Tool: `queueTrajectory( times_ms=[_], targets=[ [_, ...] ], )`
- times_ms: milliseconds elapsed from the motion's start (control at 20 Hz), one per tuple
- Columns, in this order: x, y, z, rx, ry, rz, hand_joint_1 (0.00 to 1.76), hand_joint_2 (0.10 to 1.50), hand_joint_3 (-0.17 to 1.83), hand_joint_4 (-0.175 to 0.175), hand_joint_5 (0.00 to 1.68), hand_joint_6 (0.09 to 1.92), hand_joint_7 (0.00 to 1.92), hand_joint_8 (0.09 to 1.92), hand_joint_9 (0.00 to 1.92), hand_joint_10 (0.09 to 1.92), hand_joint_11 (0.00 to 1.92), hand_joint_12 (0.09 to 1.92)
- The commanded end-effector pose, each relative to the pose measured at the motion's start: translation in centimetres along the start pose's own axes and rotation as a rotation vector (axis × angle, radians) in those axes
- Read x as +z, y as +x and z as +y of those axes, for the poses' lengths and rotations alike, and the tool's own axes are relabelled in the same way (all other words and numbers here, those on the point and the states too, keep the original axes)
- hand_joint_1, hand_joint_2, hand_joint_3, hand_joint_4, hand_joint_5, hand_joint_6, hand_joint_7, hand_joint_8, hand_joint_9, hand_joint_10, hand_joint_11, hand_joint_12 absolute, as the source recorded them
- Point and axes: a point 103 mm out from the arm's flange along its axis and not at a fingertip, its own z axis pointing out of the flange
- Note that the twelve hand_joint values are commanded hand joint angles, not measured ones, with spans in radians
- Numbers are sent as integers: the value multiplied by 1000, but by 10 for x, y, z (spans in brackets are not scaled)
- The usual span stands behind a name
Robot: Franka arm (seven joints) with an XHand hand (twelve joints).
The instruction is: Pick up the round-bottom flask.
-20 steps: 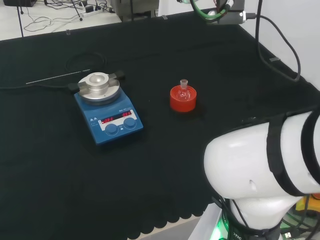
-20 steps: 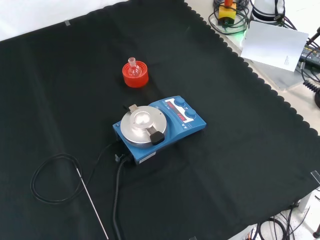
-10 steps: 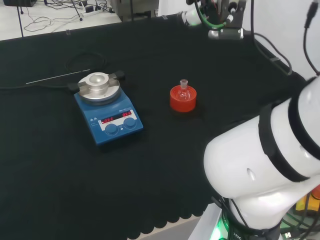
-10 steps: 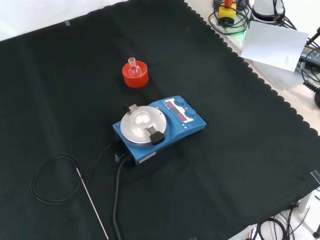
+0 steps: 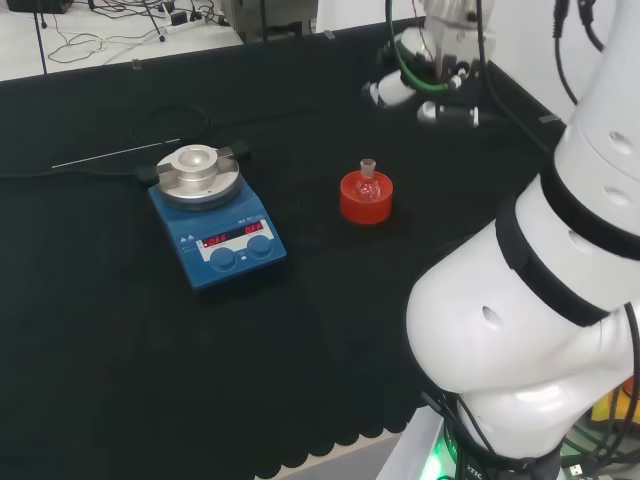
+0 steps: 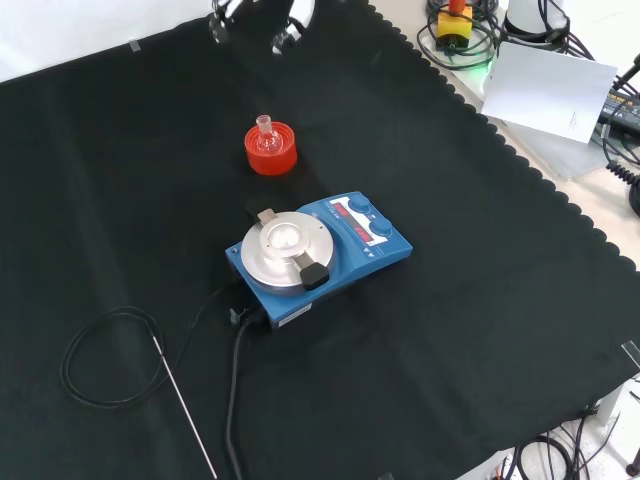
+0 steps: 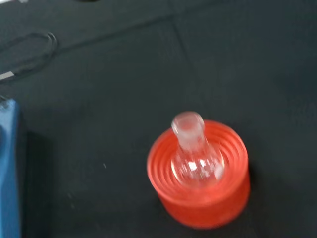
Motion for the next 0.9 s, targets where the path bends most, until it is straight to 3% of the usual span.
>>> queueTrajectory(
  times_ms=[50, 300, 900],
  targets=[
    [58, -22, 32, 16, -16, 84, 768, 731, 517, 9, 522, 87, 202, 657, 414, 680, 110, 1408],
    [83, -25, 32, 12, 14, 154, 809, 684, 534, 10, 548, 87, 151, 644, 408, 682, 93, 1414],
    [117, -28, 28, -3, 65, 138, 825, 631, 553, 6, 577, 87, 127, 647, 400, 687, 66, 1434]
  ],
)
